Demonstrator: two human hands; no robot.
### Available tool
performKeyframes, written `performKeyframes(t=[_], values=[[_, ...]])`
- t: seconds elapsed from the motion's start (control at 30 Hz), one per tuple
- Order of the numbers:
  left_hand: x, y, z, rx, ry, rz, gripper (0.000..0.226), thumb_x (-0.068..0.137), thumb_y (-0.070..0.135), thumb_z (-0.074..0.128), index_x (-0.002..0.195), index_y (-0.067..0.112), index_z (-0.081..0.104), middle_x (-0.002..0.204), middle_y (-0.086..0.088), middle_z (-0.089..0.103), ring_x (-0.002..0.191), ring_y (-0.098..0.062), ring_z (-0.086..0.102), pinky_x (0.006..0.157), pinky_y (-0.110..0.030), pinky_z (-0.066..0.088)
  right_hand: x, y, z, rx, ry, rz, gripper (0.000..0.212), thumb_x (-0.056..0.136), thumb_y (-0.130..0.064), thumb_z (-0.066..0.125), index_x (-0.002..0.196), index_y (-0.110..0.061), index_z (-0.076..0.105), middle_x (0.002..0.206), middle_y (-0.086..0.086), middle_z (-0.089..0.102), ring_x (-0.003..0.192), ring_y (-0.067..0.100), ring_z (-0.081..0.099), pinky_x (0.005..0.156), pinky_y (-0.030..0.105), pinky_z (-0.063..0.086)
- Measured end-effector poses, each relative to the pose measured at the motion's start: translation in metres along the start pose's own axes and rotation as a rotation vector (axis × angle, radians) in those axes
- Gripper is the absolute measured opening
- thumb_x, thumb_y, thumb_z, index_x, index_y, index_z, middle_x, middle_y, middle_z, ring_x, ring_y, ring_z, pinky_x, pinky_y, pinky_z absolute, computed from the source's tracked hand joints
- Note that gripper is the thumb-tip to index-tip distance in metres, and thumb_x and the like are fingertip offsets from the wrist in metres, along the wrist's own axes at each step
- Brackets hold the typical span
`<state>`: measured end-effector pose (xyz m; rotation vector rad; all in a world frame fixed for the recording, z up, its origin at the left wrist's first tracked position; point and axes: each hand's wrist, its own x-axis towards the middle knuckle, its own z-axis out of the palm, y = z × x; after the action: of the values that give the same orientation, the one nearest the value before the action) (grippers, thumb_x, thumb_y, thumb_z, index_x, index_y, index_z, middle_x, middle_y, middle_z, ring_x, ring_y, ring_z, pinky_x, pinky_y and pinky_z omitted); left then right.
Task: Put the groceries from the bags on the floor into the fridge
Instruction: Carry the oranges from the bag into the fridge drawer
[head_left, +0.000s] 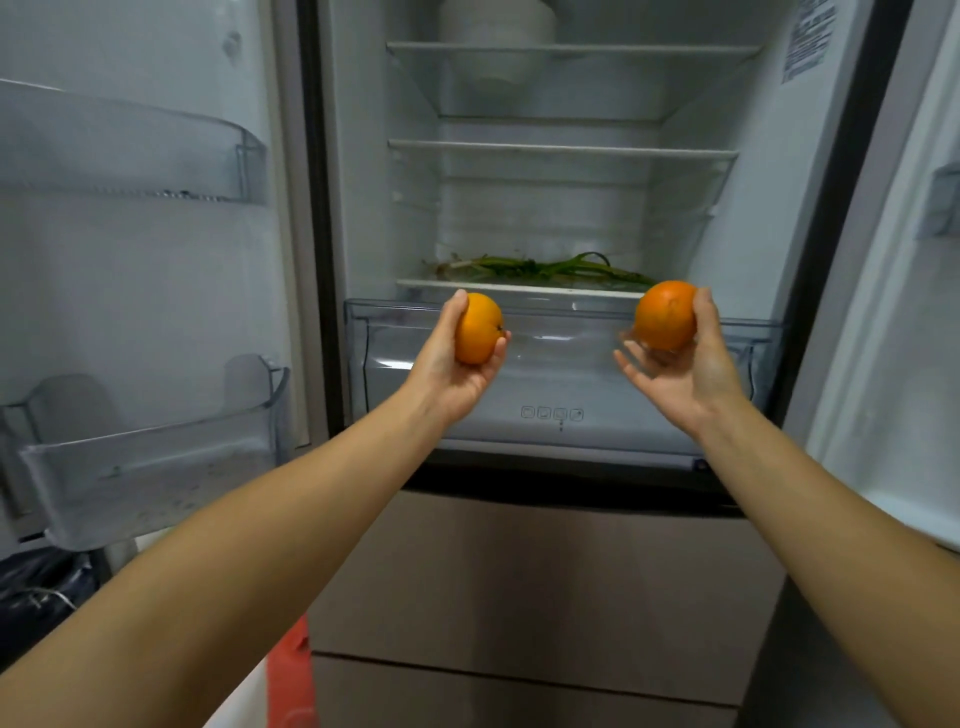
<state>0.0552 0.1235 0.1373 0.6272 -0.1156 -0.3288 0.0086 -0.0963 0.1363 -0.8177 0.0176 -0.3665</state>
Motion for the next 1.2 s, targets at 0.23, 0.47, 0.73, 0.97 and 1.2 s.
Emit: performKeyframes(t=[0.23,0.47,0.73,0.97,1.2], values=[[0.005,0.026,0.018,0.346,-0.024,-0.020,0.034,0.083,0.034,0.069,0.110,0.021,0.054,0.125,-0.016,0.049,0.109,-0.036,0.059,0.050,-0.030,0.058,0.001,-0.029,0.000,-0.378,-0.140,0.190,0.079,0.067,-0.056,0.061,0.130,-0.010,0.046,0.117,0.020,0.061,0.090,0.031,0.072,0.068,0.038,0.061],[0.060,0.048,0.069,0.830,-0.181,0.136,0.030,0.087,0.034,0.065,0.105,0.014,0.054,0.113,-0.010,0.056,0.091,-0.020,0.061,0.067,-0.032,0.061,0.029,-0.078,0.041,-1.015,-0.395,0.119,0.073,0.060,-0.057,0.069,0.122,-0.022,0.054,0.103,0.004,0.071,0.080,0.017,0.071,0.060,0.024,0.055],[0.175,0.066,0.105,1.776,-0.152,0.401,0.048,0.077,0.034,0.075,0.113,0.018,0.048,0.101,-0.001,0.051,0.085,-0.018,0.057,0.051,-0.025,0.057,0.170,-0.080,0.078,-1.876,-0.500,0.160,0.050,0.082,-0.019,0.072,0.122,-0.017,0.042,0.117,0.005,0.050,0.103,0.021,0.058,0.078,0.036,0.059],[0.260,0.025,0.073,2.451,-0.429,-0.103,0.019,0.081,0.036,0.067,0.085,0.018,0.059,0.075,0.001,0.057,0.063,-0.016,0.054,0.073,-0.039,0.058,0.272,0.004,0.054,-2.208,-0.794,0.621,0.045,0.086,-0.029,0.069,0.119,-0.013,0.044,0.112,0.010,0.056,0.085,0.022,0.066,0.064,0.025,0.055],[0.307,-0.004,0.008,2.385,-0.470,-0.307,0.053,0.074,0.035,0.074,0.110,0.011,0.044,0.089,-0.006,0.059,0.067,-0.022,0.056,0.065,-0.036,0.052,0.315,0.076,0.017,-2.011,-0.835,0.547,0.028,0.089,-0.026,0.063,0.107,-0.014,0.046,0.099,0.011,0.055,0.064,0.010,0.054,0.042,0.012,0.048]])
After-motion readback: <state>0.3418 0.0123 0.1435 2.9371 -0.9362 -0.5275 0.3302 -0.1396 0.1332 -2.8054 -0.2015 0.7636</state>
